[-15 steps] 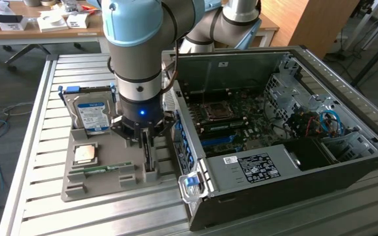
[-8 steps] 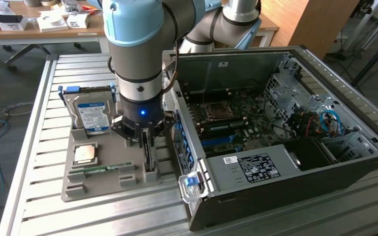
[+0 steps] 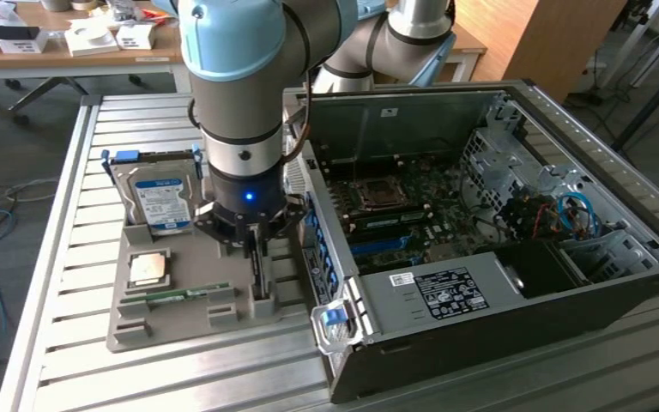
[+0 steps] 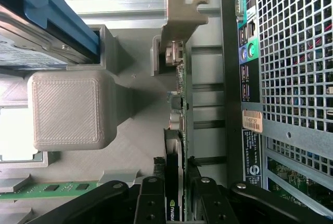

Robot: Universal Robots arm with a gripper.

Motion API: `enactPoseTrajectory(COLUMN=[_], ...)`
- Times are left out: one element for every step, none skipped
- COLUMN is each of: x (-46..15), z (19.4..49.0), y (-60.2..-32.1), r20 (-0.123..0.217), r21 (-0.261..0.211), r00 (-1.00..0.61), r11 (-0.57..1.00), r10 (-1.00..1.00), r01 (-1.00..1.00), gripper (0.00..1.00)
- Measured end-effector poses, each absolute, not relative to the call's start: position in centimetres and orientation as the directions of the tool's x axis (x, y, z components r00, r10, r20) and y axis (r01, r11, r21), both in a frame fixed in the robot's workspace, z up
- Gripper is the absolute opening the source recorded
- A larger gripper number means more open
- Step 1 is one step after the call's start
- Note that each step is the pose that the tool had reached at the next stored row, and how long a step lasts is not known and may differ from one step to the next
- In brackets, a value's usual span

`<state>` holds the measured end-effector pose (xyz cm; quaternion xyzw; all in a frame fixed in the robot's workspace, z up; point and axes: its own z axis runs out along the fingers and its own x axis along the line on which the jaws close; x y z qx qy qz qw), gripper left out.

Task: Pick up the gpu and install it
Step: 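Pick up the gpu and move the gpu toward the slot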

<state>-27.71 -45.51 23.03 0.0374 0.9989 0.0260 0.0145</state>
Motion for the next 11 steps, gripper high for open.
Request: enactPoseTrajectory(x=[-27.70, -27.70, -27.70, -27.70, -27.70, -27.71, -27.70, -27.70, -27.70, -27.70, -27.71], z=[23.03, 23.03, 23.03, 23.02, 23.03, 23.03, 23.02, 23.03, 23.03, 23.02, 23.03], y=[-45.51, -45.51, -45.51, -45.51, -45.51, -45.51, -45.51, -45.51, -45.51, -45.51, -45.51], r20=[-0.027, -0.027, -0.027, -0.027, -0.027, -0.027, -0.027, -0.027, -0.027, -0.027, -0.027], r21=[0.053, 0.053, 0.053, 0.053, 0.053, 0.053, 0.053, 0.053, 0.053, 0.053, 0.053], r00=[-0.997, -0.997, -0.997, -0.997, -0.997, -0.997, -0.997, -0.997, -0.997, -0.997, -0.997], r11=[0.996, 0.996, 0.996, 0.996, 0.996, 0.996, 0.996, 0.996, 0.996, 0.996, 0.996], r10=[0.075, 0.075, 0.075, 0.075, 0.075, 0.076, 0.075, 0.075, 0.075, 0.075, 0.073], r01=[0.074, 0.074, 0.074, 0.074, 0.074, 0.074, 0.074, 0.074, 0.074, 0.074, 0.072], gripper=[0.26, 0.26, 0.26, 0.26, 0.26, 0.26, 0.26, 0.26, 0.26, 0.26, 0.26])
